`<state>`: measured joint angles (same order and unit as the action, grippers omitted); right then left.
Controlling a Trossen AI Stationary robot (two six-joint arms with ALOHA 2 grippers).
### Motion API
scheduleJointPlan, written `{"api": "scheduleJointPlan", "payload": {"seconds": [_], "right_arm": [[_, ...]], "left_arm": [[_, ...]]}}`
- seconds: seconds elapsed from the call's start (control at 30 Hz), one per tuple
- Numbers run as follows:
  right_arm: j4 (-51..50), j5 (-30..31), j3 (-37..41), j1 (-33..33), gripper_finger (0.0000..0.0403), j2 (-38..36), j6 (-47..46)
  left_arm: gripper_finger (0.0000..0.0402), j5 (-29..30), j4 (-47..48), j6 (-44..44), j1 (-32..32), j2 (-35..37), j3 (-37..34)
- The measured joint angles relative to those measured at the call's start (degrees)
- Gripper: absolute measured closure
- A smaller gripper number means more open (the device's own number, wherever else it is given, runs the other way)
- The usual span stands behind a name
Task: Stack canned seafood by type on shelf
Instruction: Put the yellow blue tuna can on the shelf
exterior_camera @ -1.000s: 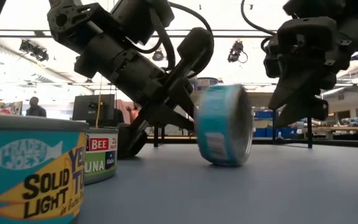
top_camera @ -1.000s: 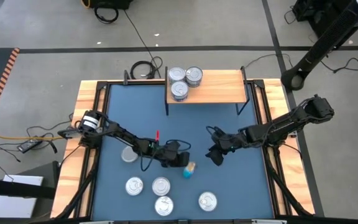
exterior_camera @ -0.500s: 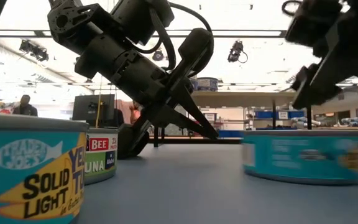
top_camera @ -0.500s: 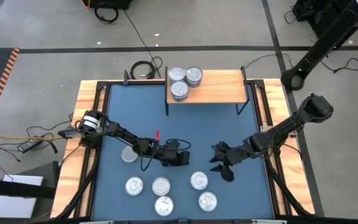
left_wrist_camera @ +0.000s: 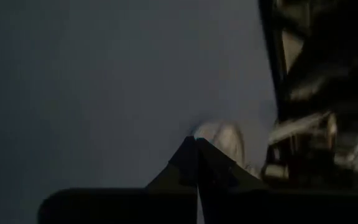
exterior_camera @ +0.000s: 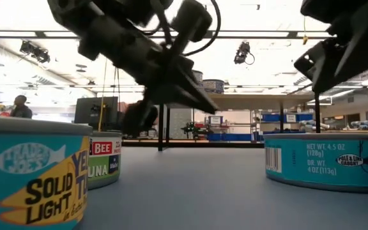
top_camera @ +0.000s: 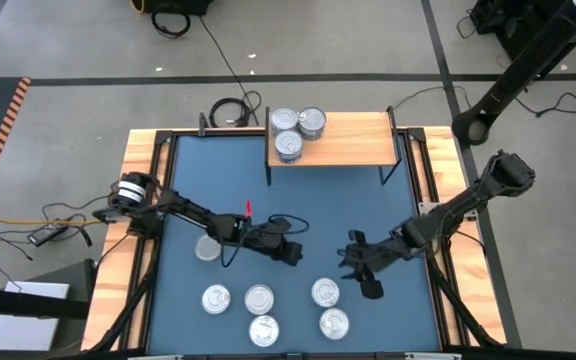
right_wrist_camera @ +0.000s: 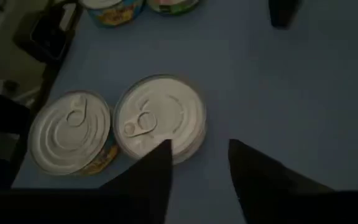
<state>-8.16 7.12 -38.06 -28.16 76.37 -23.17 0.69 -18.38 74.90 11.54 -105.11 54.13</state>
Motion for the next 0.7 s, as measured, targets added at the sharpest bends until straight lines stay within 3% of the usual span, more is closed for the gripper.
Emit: {"api": "scheduleJointPlan", "payload": {"seconds": [0.1, 0.2, 0.7], "right_arm": [[-0.1, 1.0, 0.0, -1.0, 0.0316, 2.3, -2.1], [3.9, -2.1, 0.1, -1.2, 0.0387, 5.9, -2.4], [15.6, -4.2, -2.3, -1.8, 0.0401, 18.0, -4.3]], "left_arm": [[0.0401, 0.1, 2.9, -1.2, 0.2, 1.3, -0.1], [0.0401, 1.5, 2.0, -1.2, -0.1, 2.1, -0.1], [0.0401, 1.1, 2.1, -0.9, 0.8, 2.1, 0.0]]}}
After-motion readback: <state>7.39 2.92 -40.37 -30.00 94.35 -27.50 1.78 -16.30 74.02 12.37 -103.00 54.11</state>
